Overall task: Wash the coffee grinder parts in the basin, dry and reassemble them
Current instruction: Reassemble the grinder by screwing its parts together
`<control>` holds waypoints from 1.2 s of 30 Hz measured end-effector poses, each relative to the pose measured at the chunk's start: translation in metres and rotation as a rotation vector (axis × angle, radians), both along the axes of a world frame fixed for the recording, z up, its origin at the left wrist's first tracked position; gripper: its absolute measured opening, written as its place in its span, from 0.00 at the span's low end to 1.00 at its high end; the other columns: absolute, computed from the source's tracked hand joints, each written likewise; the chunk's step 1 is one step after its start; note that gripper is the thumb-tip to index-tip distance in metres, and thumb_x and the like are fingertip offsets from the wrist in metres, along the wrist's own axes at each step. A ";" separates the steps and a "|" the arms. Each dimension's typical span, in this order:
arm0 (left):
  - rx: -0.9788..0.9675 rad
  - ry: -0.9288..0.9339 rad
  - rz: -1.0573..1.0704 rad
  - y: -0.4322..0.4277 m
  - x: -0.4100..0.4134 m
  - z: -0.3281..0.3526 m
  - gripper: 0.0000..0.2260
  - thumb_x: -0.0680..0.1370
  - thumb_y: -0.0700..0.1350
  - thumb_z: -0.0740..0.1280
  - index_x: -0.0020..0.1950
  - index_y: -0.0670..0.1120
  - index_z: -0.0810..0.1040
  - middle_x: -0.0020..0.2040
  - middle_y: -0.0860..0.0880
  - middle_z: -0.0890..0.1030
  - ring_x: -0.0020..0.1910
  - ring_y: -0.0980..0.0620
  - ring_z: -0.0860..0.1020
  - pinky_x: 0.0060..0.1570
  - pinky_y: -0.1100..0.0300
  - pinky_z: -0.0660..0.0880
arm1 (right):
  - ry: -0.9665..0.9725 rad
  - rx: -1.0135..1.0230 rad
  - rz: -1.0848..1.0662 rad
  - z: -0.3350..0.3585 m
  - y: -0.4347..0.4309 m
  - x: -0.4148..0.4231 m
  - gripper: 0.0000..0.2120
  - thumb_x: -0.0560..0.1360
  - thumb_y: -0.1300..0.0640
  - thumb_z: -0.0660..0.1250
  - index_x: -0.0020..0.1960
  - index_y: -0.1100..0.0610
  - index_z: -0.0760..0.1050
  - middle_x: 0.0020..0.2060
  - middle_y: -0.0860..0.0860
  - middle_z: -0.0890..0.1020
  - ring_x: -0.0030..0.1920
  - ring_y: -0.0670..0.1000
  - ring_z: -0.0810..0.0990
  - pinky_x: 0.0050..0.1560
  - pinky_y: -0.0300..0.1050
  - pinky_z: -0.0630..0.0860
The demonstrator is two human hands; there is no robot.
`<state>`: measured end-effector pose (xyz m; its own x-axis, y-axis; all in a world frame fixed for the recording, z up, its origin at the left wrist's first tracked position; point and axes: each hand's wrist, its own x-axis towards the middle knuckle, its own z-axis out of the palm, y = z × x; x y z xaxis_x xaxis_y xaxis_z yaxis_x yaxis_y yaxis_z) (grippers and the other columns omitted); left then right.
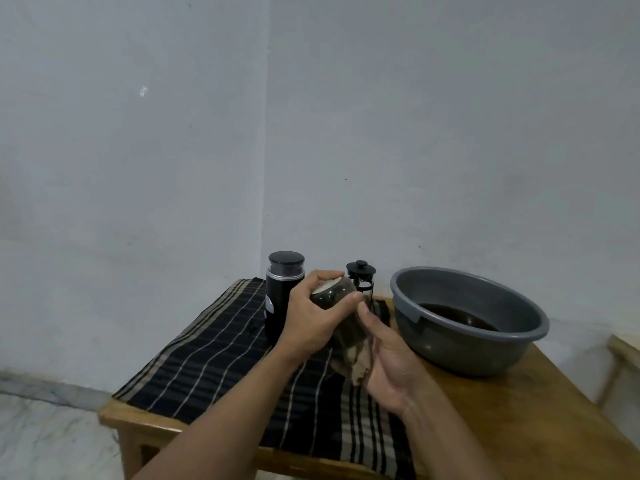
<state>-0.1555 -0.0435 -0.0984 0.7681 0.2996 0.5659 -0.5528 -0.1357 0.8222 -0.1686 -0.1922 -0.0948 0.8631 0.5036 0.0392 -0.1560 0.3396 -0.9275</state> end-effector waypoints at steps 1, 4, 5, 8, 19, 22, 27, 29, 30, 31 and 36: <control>-0.032 0.011 0.018 -0.002 0.000 0.003 0.15 0.73 0.42 0.79 0.58 0.44 0.82 0.49 0.50 0.86 0.48 0.57 0.84 0.48 0.64 0.79 | -0.047 -0.073 -0.028 0.000 -0.004 0.001 0.24 0.77 0.40 0.67 0.61 0.58 0.81 0.52 0.60 0.84 0.52 0.62 0.81 0.53 0.55 0.76; -0.164 0.060 0.124 0.000 0.004 0.008 0.17 0.73 0.49 0.78 0.60 0.48 0.82 0.51 0.53 0.85 0.49 0.61 0.83 0.50 0.62 0.81 | -0.228 -0.341 -0.281 0.001 -0.012 0.008 0.22 0.79 0.39 0.63 0.55 0.57 0.83 0.39 0.55 0.82 0.41 0.56 0.78 0.43 0.47 0.74; -0.191 0.089 0.146 0.000 0.004 0.008 0.16 0.74 0.52 0.76 0.59 0.48 0.82 0.51 0.53 0.85 0.47 0.61 0.83 0.49 0.62 0.81 | -0.291 -0.383 -0.418 -0.001 -0.013 0.008 0.19 0.81 0.42 0.62 0.55 0.54 0.83 0.40 0.51 0.84 0.41 0.51 0.81 0.43 0.42 0.75; -0.193 0.184 0.163 -0.007 0.008 0.005 0.24 0.75 0.67 0.66 0.50 0.48 0.84 0.42 0.51 0.85 0.41 0.54 0.83 0.47 0.57 0.80 | -0.616 -0.560 -0.761 -0.003 -0.003 0.000 0.17 0.83 0.46 0.58 0.67 0.49 0.77 0.53 0.43 0.80 0.54 0.44 0.79 0.52 0.39 0.76; 0.027 0.150 0.154 -0.010 0.004 0.018 0.12 0.82 0.53 0.66 0.53 0.44 0.71 0.38 0.53 0.79 0.32 0.62 0.76 0.38 0.63 0.75 | -0.504 -0.421 -0.368 0.006 0.013 0.015 0.22 0.84 0.38 0.49 0.72 0.40 0.72 0.63 0.40 0.79 0.65 0.42 0.75 0.69 0.48 0.72; -0.024 0.267 -0.043 -0.003 0.004 0.021 0.13 0.81 0.54 0.67 0.51 0.45 0.71 0.38 0.51 0.76 0.34 0.59 0.76 0.40 0.59 0.74 | -0.440 -0.336 -0.380 0.000 0.012 0.009 0.22 0.84 0.39 0.50 0.68 0.44 0.76 0.59 0.45 0.83 0.61 0.47 0.80 0.66 0.52 0.75; -0.203 0.366 -0.158 -0.001 0.010 0.016 0.39 0.65 0.76 0.71 0.52 0.41 0.73 0.44 0.43 0.78 0.44 0.46 0.79 0.54 0.41 0.79 | -0.350 -0.183 -0.496 0.003 0.015 0.019 0.23 0.84 0.40 0.52 0.63 0.51 0.80 0.52 0.51 0.86 0.56 0.50 0.84 0.61 0.58 0.79; -0.132 0.367 -0.033 -0.001 0.013 0.020 0.41 0.62 0.81 0.66 0.45 0.42 0.75 0.40 0.43 0.77 0.40 0.47 0.77 0.49 0.45 0.79 | -0.508 -0.279 -0.647 -0.007 0.019 0.018 0.23 0.83 0.40 0.50 0.59 0.52 0.79 0.46 0.50 0.85 0.48 0.45 0.83 0.54 0.53 0.81; -0.086 0.377 -0.022 -0.005 0.010 0.022 0.41 0.64 0.81 0.64 0.43 0.41 0.77 0.38 0.42 0.78 0.39 0.47 0.77 0.47 0.46 0.78 | -0.578 -0.309 -0.698 -0.011 0.021 0.015 0.23 0.82 0.40 0.50 0.56 0.51 0.79 0.44 0.50 0.84 0.45 0.44 0.82 0.51 0.52 0.81; -0.044 0.391 -0.046 -0.010 0.006 0.023 0.41 0.66 0.80 0.61 0.43 0.40 0.78 0.38 0.41 0.80 0.38 0.47 0.78 0.46 0.48 0.78 | -0.637 -0.330 -0.721 -0.014 0.022 0.014 0.22 0.82 0.40 0.50 0.58 0.50 0.78 0.47 0.48 0.83 0.47 0.42 0.81 0.53 0.49 0.79; -0.020 0.427 -0.273 -0.005 -0.004 0.011 0.39 0.60 0.75 0.73 0.50 0.41 0.82 0.44 0.46 0.86 0.43 0.50 0.84 0.45 0.54 0.80 | -0.802 -0.373 -0.297 0.010 0.011 0.009 0.18 0.87 0.54 0.52 0.67 0.45 0.78 0.63 0.39 0.81 0.67 0.38 0.75 0.67 0.36 0.70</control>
<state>-0.1599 -0.0486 -0.0879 0.9816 0.0630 0.1805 -0.1799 -0.0150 0.9836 -0.1600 -0.1810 -0.0851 0.7436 0.3670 0.5590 0.6236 -0.0790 -0.7777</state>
